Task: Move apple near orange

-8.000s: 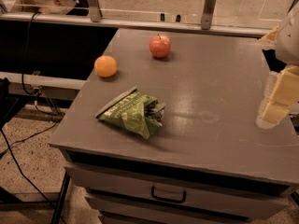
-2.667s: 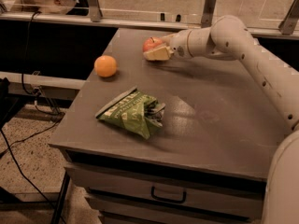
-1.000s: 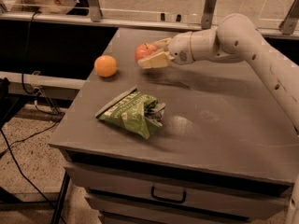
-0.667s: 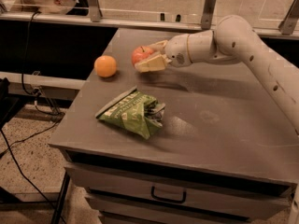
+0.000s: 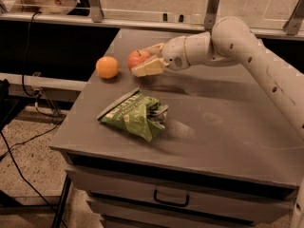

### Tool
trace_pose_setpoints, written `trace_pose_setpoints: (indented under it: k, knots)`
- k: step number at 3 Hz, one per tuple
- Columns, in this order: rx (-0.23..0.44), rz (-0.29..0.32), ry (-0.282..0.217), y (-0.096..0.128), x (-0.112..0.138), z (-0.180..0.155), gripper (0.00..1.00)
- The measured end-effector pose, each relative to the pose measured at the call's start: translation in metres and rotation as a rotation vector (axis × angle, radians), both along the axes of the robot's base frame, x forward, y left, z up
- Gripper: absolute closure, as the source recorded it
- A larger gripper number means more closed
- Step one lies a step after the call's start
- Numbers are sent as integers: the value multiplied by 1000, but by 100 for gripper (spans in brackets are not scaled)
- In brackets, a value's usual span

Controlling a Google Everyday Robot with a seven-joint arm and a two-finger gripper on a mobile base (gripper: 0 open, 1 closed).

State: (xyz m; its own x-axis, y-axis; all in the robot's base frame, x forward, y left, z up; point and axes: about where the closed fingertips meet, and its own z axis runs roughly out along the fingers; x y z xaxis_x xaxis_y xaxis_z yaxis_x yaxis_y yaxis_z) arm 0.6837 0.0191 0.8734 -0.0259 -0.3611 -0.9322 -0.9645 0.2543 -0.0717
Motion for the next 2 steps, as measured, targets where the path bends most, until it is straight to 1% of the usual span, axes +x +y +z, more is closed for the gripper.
trace_pose_setpoints:
  k: [1,2]
  knots:
    - [-4,9,0,5,-1,-3,100]
    - [-18,8,-12,9,-2,-10,84]
